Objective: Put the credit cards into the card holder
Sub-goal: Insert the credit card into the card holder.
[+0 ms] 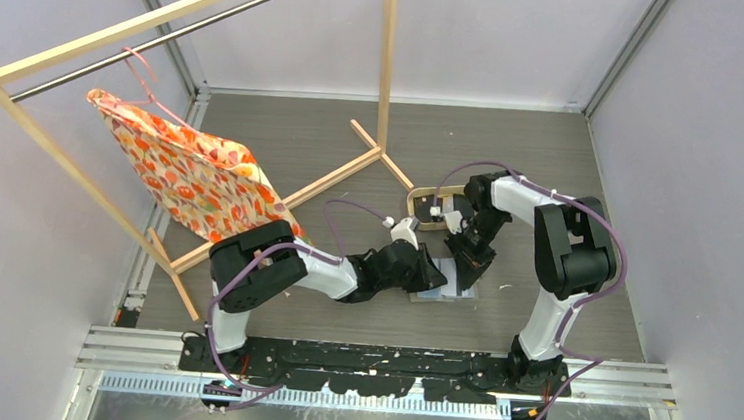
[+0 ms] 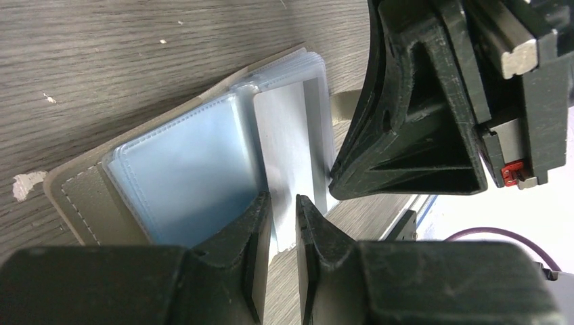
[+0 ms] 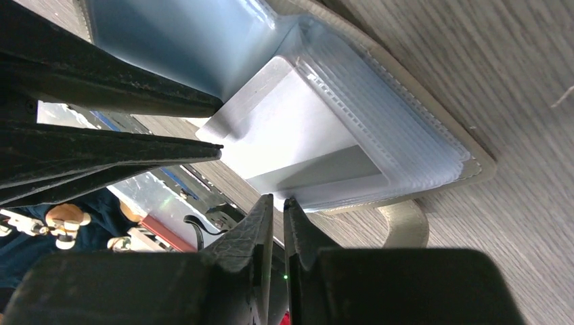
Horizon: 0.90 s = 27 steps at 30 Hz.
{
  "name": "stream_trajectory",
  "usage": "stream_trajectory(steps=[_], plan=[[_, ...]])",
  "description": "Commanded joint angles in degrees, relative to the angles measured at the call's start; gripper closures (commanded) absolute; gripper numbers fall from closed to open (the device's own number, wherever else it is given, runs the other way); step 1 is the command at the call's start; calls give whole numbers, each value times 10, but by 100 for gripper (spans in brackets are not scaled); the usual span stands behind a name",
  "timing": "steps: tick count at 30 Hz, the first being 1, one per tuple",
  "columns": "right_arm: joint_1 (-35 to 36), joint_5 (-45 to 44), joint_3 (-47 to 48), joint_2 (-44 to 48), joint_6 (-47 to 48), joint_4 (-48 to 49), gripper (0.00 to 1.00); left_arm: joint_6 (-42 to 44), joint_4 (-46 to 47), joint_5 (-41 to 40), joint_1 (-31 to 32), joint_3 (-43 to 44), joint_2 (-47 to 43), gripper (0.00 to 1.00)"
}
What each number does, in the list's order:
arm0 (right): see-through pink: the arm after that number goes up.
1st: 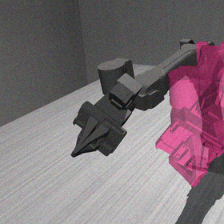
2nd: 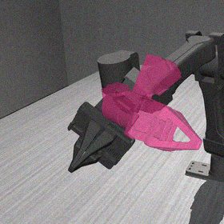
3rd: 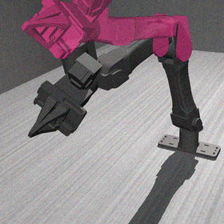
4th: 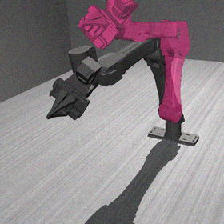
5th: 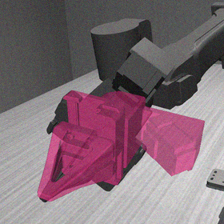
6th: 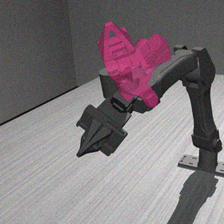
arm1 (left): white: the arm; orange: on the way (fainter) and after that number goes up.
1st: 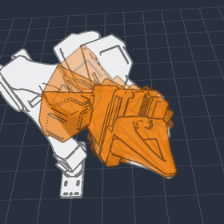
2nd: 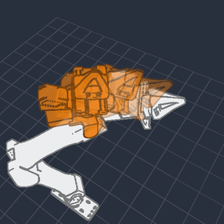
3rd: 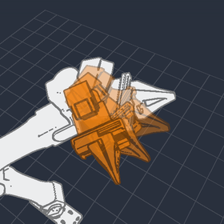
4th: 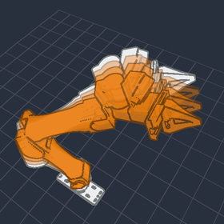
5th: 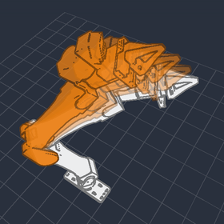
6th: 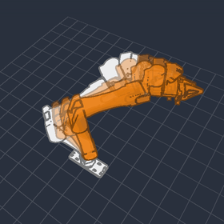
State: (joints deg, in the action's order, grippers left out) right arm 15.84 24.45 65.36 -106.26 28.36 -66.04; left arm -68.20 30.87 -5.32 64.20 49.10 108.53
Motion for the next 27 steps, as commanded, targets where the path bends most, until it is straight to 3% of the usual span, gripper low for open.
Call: stream_trajectory(steps=[1,6,16,27], plan=[[-20,21,17,32,17,26,82,16,9,10,-2,13,-17,79],[-47,37,13,62,25,29,84,23,9,13,-7,3,-25,79],[-42,-49,-3,22,-20,74,95,27,9,28,-8,15,-21,79],[-20,-5,4,3,-13,55,97,14,7,41,-4,34,-7,78]])
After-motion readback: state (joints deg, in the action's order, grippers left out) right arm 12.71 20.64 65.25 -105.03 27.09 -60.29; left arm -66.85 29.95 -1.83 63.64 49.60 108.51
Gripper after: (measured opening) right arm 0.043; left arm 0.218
